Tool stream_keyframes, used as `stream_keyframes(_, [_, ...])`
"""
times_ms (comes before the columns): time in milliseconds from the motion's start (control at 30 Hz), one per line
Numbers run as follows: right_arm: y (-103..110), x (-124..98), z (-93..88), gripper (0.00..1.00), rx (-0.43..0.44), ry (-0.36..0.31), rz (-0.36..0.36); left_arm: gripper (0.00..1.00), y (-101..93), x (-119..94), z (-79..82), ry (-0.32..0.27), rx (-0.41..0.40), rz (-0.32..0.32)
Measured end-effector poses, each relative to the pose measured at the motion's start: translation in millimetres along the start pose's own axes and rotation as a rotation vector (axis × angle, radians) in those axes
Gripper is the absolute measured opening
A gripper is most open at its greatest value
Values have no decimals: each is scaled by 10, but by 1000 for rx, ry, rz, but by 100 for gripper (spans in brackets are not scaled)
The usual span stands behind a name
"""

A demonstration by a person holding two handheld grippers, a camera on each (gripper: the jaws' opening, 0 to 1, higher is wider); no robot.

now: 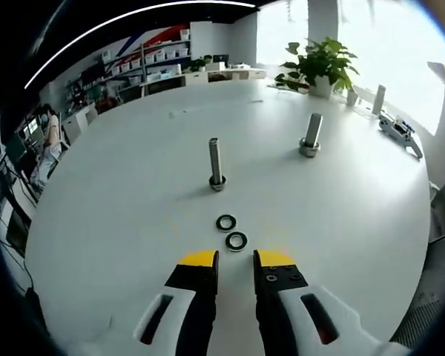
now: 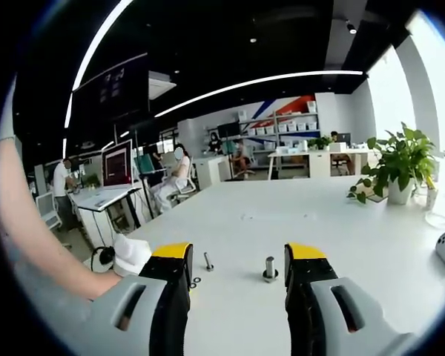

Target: Place the washer onto the threaded stud by aligning its center hole with the stud, sliding it down to the base, and recovering from edge contact or off-axis alignment until the washer reaches the visible bottom stop.

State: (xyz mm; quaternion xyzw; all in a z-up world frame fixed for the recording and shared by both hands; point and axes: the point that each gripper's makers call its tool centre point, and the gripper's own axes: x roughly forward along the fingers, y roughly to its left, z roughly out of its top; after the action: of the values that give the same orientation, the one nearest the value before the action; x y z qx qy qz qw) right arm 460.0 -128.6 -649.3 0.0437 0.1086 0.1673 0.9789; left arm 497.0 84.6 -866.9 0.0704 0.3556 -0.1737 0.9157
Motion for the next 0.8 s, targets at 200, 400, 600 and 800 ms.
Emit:
stream_keyframes(200, [-6, 8, -12, 52, 1, 5, -1, 15, 13, 14, 23, -14, 21, -6])
stream_keyframes(400, [-5, 12, -15, 52, 4, 6, -2, 14, 16, 44, 48, -22, 22, -12])
stream_keyframes(600, [-5, 6, -10, 52, 6, 4, -3, 12, 23, 44, 54, -31, 32, -17])
stream_keyframes(800, [-4, 0, -10, 52, 5, 5, -5, 10, 32, 58, 56, -26, 36, -18])
